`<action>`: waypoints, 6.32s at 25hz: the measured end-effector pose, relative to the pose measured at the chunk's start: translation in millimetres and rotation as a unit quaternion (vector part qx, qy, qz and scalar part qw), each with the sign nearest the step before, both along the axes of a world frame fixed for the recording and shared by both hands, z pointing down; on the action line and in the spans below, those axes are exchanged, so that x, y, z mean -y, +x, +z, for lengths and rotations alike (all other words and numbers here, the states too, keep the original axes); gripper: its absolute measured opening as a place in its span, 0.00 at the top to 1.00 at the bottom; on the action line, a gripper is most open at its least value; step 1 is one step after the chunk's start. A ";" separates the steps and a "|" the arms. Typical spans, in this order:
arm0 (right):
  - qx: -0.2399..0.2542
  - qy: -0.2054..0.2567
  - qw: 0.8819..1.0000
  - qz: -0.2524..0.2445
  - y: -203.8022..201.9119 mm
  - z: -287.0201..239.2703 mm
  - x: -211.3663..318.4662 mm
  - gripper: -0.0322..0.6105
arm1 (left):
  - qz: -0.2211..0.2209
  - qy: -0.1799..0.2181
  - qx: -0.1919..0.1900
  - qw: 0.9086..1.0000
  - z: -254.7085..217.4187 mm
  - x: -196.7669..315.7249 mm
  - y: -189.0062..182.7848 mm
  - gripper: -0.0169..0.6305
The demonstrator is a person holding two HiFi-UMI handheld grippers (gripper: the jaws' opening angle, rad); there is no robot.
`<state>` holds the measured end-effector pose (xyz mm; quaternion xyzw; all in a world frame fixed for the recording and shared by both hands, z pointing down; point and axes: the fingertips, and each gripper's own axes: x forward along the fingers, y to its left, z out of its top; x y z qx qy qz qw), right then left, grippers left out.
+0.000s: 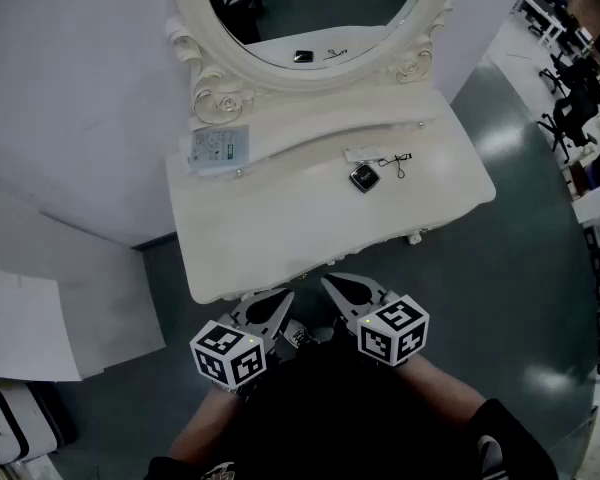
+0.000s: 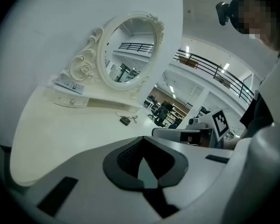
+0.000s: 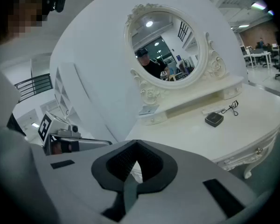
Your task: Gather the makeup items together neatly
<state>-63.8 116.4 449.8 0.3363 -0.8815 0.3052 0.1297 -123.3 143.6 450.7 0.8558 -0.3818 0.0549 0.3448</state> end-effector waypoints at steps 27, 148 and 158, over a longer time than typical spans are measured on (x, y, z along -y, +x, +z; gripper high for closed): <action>-0.001 0.019 1.000 0.024 10.7 -5.3 5.0 0.90 | -0.001 0.009 0.000 1.000 0.2 -2.5 0.7 0.96; -0.223 -0.004 0.972 0.073 -11.4 158.2 196.2 0.45 | -0.094 -0.091 0.066 0.989 61.4 45.0 -47.9 0.96; -0.242 -0.003 0.965 0.102 -23.2 164.3 190.3 0.45 | -0.088 -0.086 0.071 0.990 63.9 23.4 -79.2 0.96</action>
